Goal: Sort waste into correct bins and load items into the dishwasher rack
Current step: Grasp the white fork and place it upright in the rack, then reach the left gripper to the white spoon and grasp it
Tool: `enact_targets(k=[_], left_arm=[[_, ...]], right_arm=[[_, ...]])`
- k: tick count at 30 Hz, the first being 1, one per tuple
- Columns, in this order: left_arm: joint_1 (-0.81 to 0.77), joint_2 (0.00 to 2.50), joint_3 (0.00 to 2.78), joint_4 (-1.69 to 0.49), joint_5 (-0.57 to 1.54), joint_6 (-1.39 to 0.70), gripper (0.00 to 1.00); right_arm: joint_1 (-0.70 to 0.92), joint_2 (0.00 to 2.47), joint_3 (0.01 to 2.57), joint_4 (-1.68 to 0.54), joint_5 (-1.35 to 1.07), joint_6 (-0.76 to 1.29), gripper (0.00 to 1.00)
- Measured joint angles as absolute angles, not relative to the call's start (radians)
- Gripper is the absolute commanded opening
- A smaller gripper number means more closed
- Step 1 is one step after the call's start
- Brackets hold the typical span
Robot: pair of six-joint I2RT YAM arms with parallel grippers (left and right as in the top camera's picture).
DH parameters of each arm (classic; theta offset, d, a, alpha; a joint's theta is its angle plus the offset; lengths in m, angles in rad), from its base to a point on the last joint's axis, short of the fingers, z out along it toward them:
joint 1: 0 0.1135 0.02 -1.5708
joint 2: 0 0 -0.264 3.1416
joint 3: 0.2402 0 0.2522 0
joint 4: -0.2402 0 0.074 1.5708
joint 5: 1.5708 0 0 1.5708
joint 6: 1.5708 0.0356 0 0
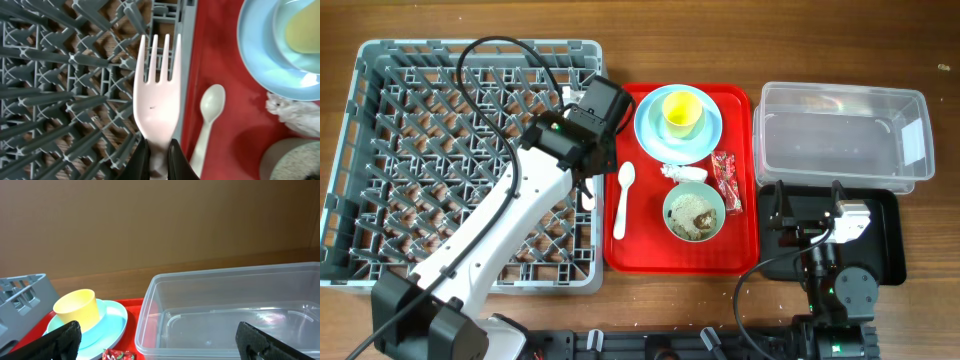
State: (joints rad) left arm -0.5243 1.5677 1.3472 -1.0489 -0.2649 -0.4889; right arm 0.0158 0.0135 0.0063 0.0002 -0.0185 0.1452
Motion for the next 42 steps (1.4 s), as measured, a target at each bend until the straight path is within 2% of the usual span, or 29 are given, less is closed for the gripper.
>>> enact_targets(k=[10,11,12,20,25,29,33,35,42], left_arm=[[-0.48,1.707,1.333,-0.987,-0.265,-0.419,0.05],[-0.477,1.723,1.333,-0.979,-0.265,-0.419,0.15],[-0.471,1.735,1.332,-0.979,-0.265,-0.419,0.2],[-0.45,1.707,1.338,-1.005,-0.262,-0.411,0.27],[-0.459,1.547,1.364,-1.059,-0.091,-0.412,0.25],[-0.556,1.548,1.311,-1.037,-0.035,-0.429,0.1],[-0.678,1.552,1.159,-0.876,-0.037,-0.488,0.06],[-0.73,1.554,1.078,-0.8,-0.088,-0.537,0.12],[-0.785,1.603,0.993,-0.622,-0.263,-0.581,0.23]], right_arm=[[0.016,0.014,0.006,0.0,-0.019,0.145,1.0],[0.016,0.014,0.006,0.0,-0.019,0.145,1.0],[0.016,0.014,0.006,0.0,-0.019,0.145,1.0],[0.016,0.014,0.006,0.0,-0.019,0.145,1.0],[0.016,0.014,0.006,0.0,-0.019,0.145,1.0],[0.016,0.014,0.006,0.0,-0.019,0.145,1.0],[0.016,0.014,0.006,0.0,-0.019,0.145,1.0],[0.016,0.014,0.006,0.0,-0.019,0.145,1.0],[0.016,0.014,0.006,0.0,-0.019,0.145,1.0]])
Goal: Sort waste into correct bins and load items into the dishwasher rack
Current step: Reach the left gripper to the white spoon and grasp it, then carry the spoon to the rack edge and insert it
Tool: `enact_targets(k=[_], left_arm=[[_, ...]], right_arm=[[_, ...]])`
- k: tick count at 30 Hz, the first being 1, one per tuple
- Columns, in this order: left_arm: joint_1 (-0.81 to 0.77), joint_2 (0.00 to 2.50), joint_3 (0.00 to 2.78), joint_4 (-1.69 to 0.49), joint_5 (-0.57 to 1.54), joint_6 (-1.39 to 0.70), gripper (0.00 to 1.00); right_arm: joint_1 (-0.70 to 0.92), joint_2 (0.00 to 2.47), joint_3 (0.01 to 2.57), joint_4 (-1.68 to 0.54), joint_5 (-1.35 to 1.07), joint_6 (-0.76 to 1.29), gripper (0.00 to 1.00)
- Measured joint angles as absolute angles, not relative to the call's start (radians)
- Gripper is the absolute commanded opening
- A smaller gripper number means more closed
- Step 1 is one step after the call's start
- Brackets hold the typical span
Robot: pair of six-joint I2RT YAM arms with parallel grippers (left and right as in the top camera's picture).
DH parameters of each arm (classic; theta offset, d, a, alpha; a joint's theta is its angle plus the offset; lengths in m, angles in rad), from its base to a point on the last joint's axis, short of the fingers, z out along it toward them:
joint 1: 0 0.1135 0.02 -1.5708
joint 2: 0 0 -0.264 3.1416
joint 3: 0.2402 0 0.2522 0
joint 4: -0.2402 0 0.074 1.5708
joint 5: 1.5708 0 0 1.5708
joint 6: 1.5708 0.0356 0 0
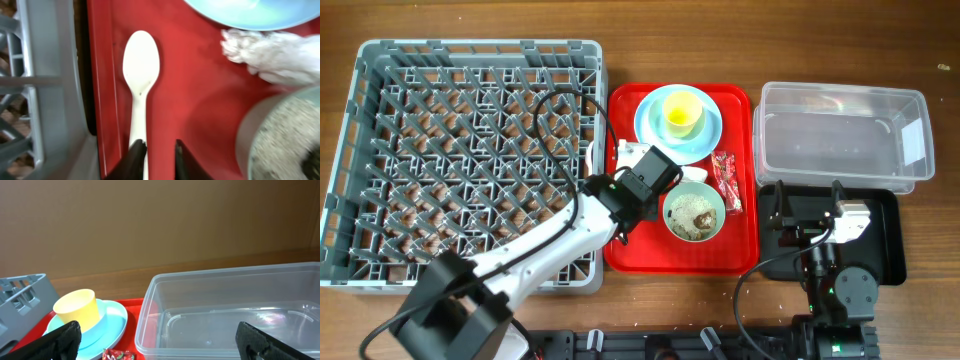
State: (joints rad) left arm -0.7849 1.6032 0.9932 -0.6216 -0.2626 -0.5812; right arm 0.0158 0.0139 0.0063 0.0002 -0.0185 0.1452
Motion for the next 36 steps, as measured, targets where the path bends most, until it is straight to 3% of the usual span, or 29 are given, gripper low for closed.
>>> enact_targets(k=[18,22,26,36], left_arm=[[-0.786,1.816,0.986,-0.462,-0.374,-0.582,0.22],[-0.786,1.816,0.986,-0.451,-0.332,-0.582,0.18],[-0.786,1.816,0.987,-0.444,-0.319,-0.582,0.04],[-0.786,1.777,0.998,-0.476,-0.301,-0.574,0.04]], right_arm=[[0.016,0.014,0.006,0.0,-0.019,0.145,1.0],[0.016,0.014,0.006,0.0,-0.019,0.145,1.0],[0.016,0.014,0.006,0.0,-0.019,0.145,1.0],[0.016,0.014,0.006,0.0,-0.019,0.145,1.0]])
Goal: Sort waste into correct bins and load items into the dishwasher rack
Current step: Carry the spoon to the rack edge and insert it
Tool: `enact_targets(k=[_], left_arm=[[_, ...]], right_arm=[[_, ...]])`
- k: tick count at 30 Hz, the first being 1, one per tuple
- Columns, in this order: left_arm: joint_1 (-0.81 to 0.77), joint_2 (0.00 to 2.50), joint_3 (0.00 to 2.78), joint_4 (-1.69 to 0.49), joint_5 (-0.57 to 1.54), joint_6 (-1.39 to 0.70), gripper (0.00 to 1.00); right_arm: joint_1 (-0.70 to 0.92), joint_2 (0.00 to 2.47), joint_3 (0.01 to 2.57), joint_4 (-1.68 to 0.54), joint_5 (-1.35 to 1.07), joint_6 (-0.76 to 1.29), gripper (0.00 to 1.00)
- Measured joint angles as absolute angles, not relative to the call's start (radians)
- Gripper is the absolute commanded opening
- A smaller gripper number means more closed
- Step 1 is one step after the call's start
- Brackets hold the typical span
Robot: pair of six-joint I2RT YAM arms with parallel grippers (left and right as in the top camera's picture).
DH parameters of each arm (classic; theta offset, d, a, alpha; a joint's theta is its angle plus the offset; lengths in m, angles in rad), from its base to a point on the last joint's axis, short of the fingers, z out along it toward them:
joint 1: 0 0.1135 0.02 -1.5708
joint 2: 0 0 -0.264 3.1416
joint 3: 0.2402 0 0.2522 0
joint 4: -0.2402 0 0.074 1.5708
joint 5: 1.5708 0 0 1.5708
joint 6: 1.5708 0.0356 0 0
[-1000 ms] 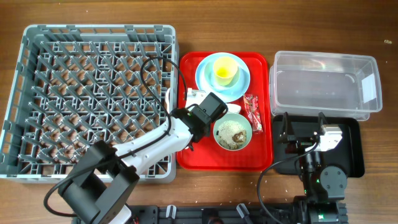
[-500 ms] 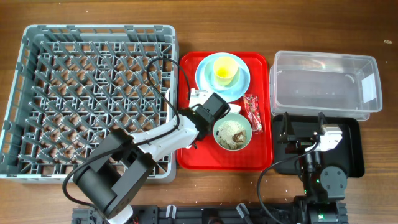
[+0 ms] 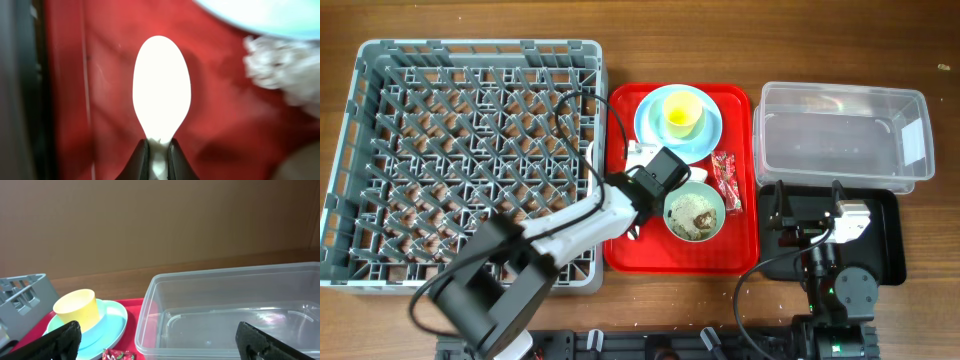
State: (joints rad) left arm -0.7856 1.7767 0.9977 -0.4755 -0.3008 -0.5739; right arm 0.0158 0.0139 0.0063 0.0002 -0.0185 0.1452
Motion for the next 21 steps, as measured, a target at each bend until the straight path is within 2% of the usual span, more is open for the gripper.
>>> enact_targets(k=[7,11,15,21], left_arm=[[-0.782,1.456,1.01,-0.583,-0.446,-0.501,0.04],[-0.675,1.321,1.015,-0.662,-0.487,-0.442,0.04],[-0.53,1.303,1.015,-0.735,-0.485,-0.418,0.04],[-0.495,1.423,1.015,-0.714,-0.407,-0.407,0.04]], right_arm=[[0.016,0.014,0.006,0.0,-0.019,0.145,1.0],[0.016,0.014,0.006,0.0,-0.018,0.145,1.0],[0.016,0.014,0.006,0.0,-0.019,0.145,1.0],[0.016,0.014,0.006,0.0,-0.019,0.145,1.0]])
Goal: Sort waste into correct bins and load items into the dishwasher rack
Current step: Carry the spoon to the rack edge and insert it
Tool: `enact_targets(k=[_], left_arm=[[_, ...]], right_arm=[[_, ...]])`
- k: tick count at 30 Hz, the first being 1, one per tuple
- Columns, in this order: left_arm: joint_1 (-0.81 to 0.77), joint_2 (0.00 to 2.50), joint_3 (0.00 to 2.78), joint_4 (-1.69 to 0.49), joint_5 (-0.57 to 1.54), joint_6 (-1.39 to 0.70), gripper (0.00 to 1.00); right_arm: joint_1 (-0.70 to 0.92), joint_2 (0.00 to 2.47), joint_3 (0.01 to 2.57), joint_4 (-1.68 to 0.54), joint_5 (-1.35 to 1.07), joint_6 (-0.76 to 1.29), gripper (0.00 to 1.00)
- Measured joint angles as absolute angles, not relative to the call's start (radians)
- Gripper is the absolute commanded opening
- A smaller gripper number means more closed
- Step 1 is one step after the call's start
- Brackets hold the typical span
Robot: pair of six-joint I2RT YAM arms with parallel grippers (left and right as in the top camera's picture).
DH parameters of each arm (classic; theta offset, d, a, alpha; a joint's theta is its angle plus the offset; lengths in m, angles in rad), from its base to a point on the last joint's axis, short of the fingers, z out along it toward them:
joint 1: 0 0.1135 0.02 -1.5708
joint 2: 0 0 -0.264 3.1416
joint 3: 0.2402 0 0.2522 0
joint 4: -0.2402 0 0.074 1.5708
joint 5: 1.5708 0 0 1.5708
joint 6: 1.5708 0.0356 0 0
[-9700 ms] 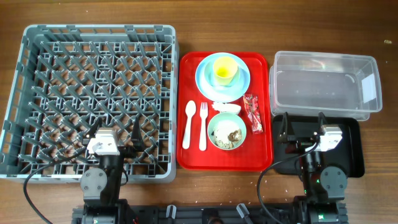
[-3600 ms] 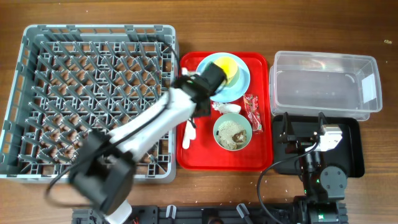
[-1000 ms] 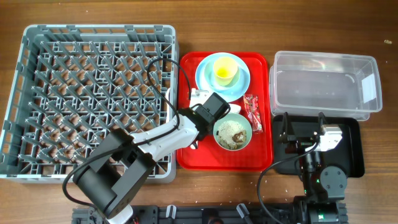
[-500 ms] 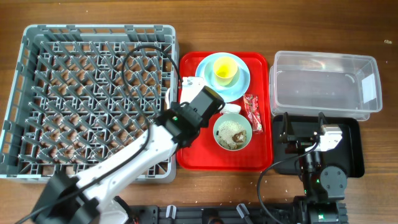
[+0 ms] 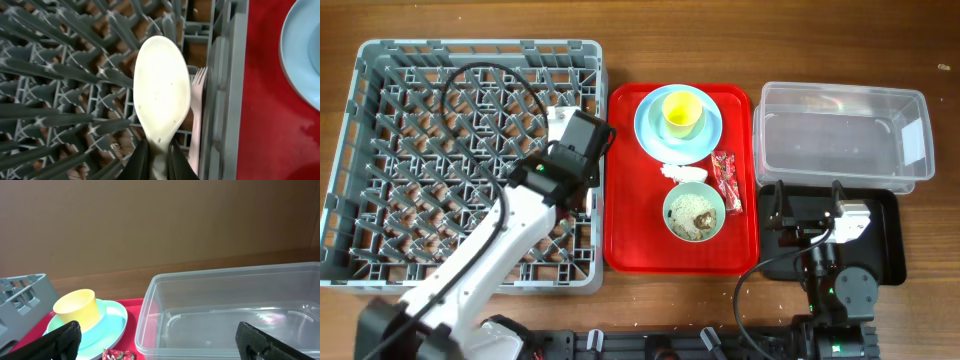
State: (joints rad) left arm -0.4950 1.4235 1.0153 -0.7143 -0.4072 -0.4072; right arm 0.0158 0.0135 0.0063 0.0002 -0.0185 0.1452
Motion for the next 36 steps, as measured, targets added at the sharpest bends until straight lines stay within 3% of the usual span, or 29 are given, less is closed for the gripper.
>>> enact_targets(k=[12,16,20,26,28,30,33,34,35,36], left_arm=[[-0.495,1.478,1.015,-0.692,-0.368,-0.404,0.08],[-0.495,1.489,1.015,-0.692,-0.366,-0.401,0.22],[-0.495,1.489,1.015,-0.69,-0.369,-0.402,0.44],[-0.495,1.468,1.018,-0.677,-0.398,-0.401,0.49],[-0.495,1.424,1.044,-0.679,-0.391,-0.401,0.46],[-0.495,1.356,1.087,-0.675,-0.334,-0.399,0.4],[-0.495,1.312,1.101,-0.704,-0.146,-0.401,0.43],[-0.495,1.312,1.101,-0.726,-0.089,-0.401,0.5],[-0.494,1.312,1.101,-0.759,-0.002,-0.402,0.69],[-0.494,1.312,1.101,-0.782,0.068,-0.402,1.0]], right_arm=[[0.016,0.014,0.006,0.0,-0.019,0.145,1.0],[0.016,0.014,0.006,0.0,-0.019,0.145,1.0],[0.016,0.014,0.006,0.0,-0.019,0.145,1.0],[0.016,0.014,0.006,0.0,-0.019,0.145,1.0],[0.016,0.014,0.006,0.0,-0.019,0.145,0.99],[0.016,0.014,0.006,0.0,-0.019,0.145,1.0],[0.016,0.014,0.006,0.0,-0.019,0.145,1.0],[0.016,0.014,0.006,0.0,-0.019,0.145,1.0],[0.016,0.014,0.006,0.0,-0.019,0.145,1.0],[0.016,0.014,0.006,0.0,-0.019,0.145,1.0]])
